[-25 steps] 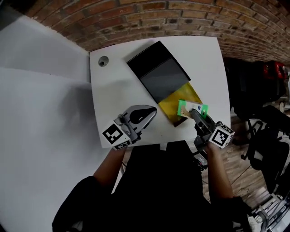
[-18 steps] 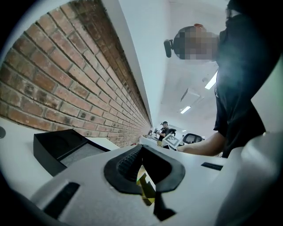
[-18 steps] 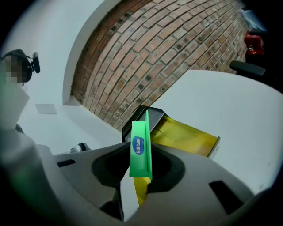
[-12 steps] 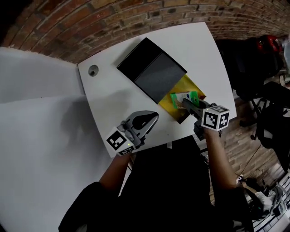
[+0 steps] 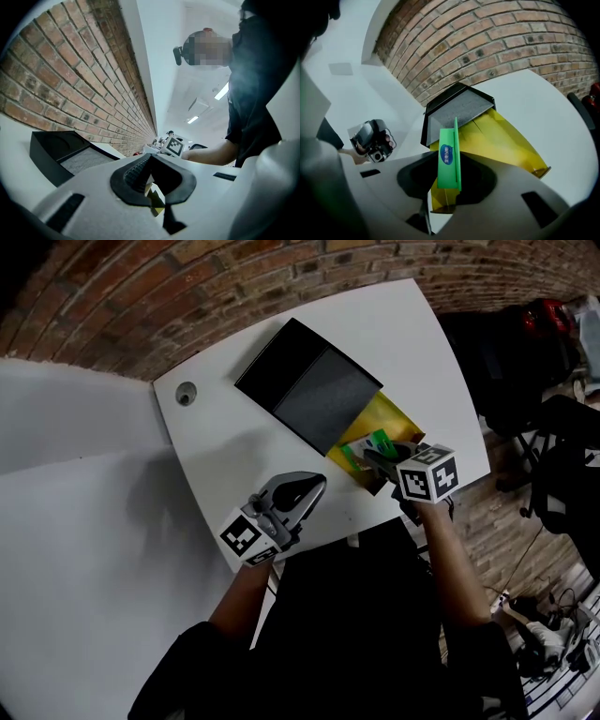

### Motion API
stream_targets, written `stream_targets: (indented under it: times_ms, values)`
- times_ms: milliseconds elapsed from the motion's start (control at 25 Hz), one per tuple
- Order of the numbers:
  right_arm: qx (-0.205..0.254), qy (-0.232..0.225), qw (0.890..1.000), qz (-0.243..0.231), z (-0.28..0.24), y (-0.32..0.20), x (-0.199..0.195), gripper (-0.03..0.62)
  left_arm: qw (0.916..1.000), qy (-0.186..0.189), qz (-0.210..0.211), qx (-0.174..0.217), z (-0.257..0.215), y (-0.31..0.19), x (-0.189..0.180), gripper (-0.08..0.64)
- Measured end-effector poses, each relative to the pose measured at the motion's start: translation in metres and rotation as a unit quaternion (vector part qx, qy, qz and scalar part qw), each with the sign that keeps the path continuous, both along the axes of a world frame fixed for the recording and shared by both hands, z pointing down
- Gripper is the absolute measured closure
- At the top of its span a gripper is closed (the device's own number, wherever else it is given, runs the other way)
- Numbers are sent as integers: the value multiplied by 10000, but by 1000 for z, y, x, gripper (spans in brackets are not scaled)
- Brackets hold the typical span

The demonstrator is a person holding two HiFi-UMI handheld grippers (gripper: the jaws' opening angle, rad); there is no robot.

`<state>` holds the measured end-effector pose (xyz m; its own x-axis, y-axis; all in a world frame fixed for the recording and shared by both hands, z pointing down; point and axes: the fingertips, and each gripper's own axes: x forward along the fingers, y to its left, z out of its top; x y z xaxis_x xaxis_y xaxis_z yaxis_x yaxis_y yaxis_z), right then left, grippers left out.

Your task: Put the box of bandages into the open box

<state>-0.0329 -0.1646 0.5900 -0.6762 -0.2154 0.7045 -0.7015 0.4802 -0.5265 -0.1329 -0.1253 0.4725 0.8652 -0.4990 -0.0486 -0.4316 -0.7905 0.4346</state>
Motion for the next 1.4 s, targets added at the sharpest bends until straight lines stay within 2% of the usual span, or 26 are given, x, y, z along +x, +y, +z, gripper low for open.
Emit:
stream_targets:
  times_ms: [360, 720, 1000, 1200, 1400]
  values:
    - [-86, 181, 9996, -174, 14, 5, -5, 499, 10000, 5, 26, -89, 10, 8, -1, 545]
    - [13, 305, 9989, -349, 16, 4, -7, 494, 9998, 117, 124, -103, 8, 12, 10, 545]
    - [319, 1018, 9926, -588, 23, -3, 5, 437, 9996, 72, 251, -125, 11, 17, 16, 545]
    - [548, 1297, 9869, -794, 19, -10, 3, 399, 9995, 81, 266, -149, 12, 18, 17, 545]
    - [654, 1663, 9808, -780, 25, -16, 12, 355, 9994, 60, 294, -170, 13, 19, 19, 545]
